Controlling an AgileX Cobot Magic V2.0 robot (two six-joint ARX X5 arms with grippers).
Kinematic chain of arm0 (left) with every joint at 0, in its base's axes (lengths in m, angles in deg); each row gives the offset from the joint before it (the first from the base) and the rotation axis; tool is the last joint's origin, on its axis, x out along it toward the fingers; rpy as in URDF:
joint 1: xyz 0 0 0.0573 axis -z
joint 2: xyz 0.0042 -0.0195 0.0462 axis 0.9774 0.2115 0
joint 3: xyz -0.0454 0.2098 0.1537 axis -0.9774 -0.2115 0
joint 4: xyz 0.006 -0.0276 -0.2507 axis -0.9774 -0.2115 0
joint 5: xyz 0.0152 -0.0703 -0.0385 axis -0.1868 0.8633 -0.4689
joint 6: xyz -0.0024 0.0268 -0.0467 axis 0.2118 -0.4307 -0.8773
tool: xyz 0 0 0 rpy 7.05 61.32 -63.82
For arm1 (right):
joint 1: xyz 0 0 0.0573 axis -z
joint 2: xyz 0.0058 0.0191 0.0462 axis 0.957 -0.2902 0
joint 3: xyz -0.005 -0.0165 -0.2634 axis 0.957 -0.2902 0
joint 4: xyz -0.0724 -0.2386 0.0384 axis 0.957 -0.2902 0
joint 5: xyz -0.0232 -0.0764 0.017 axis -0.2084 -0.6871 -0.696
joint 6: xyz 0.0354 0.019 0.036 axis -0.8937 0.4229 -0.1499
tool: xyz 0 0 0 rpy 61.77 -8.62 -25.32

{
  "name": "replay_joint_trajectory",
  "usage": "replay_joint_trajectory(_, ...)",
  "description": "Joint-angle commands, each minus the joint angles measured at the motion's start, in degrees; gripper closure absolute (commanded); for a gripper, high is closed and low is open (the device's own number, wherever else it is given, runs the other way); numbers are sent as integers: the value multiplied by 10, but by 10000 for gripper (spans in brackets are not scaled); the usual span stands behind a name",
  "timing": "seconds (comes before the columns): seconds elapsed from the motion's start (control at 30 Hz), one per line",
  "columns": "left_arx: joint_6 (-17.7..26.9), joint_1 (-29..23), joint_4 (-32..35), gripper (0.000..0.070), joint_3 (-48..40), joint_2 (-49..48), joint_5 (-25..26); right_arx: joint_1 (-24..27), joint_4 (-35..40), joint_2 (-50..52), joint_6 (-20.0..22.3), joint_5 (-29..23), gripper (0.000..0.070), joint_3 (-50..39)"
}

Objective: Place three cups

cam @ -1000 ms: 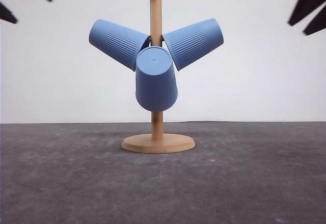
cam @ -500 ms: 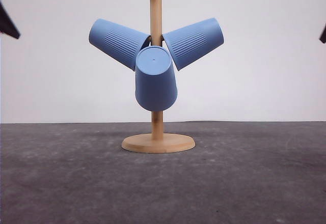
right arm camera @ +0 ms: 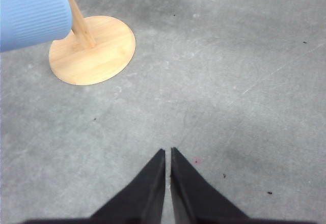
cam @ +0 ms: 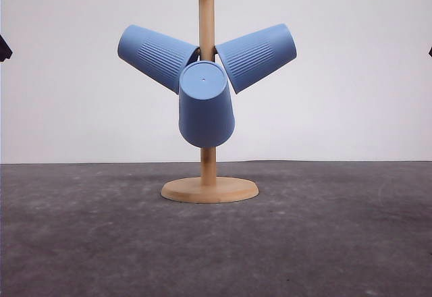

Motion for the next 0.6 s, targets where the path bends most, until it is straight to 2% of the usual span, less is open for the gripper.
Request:
replay_joint_trajectory(0.0,-3,1,4,700,8,2,0,0,5,-3,2,0,688,3)
replay_joint_trajectory(0.13,2,0,4,700,7,0,0,0,5,-3,2,0,688,3)
replay_joint_trajectory(0.27,60,-6,42,700,-37,-57,-7,0,5,-3,2,0,688,3)
replay_joint_trajectory(0.33,78,-7,81,700,-80,-102,-33,0,5,-3,2,0,688,3)
replay_joint_trajectory(0.43,84,-7,127,700,-150,-180,-100,0,5,-3,2,0,688,3)
replay_joint_trajectory(0.5,81,-7,143,700,-192,-233,-137,0,5,-3,2,0,688,3)
replay_joint_trajectory(0.57,79,-7,148,700,-230,-281,-153,0,5,-3,2,0,688,3)
